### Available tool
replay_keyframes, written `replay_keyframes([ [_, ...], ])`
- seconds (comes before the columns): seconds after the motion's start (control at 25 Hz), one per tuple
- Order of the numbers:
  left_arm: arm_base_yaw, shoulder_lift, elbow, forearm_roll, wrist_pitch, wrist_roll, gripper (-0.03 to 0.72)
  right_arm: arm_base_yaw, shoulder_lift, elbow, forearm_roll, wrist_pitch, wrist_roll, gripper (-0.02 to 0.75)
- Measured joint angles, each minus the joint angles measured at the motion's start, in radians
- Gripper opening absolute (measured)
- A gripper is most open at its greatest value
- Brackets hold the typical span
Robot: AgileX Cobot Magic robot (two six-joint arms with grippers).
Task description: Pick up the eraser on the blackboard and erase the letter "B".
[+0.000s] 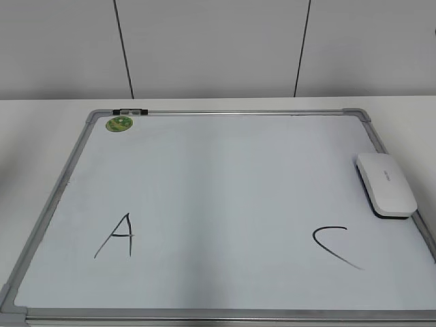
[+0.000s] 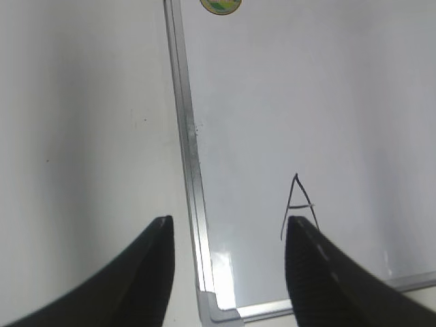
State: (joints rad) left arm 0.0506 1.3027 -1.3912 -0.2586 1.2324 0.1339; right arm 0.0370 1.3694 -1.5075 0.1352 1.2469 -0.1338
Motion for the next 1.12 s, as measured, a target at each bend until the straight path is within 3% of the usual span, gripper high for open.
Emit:
replay_keyframes([
  [0.48, 0.0, -0.864, 0.581, 0.071, -0.027, -0.001, 0.389, 0.0, -0.519, 0.454, -0.034, 0.006, 0.029, 0.588],
  [0.68, 0.0, -1.242, 0.764, 0.129, -0.056, -0.002, 0.389, 0.0, -0.697, 0.647, -0.034, 0.008, 0.047, 0.588],
  [0.96, -0.074, -1.204, 0.809, 0.192, 0.029, -0.002, 0.389, 0.0, -0.905, 0.833, -0.045, 0.011, 0.055, 0.588],
  [1.12, -0.077, -1.173, 0.84, 0.203, -0.017, -0.002, 0.389, 0.0, -0.98, 0.895, -0.069, -0.039, 0.055, 0.588],
])
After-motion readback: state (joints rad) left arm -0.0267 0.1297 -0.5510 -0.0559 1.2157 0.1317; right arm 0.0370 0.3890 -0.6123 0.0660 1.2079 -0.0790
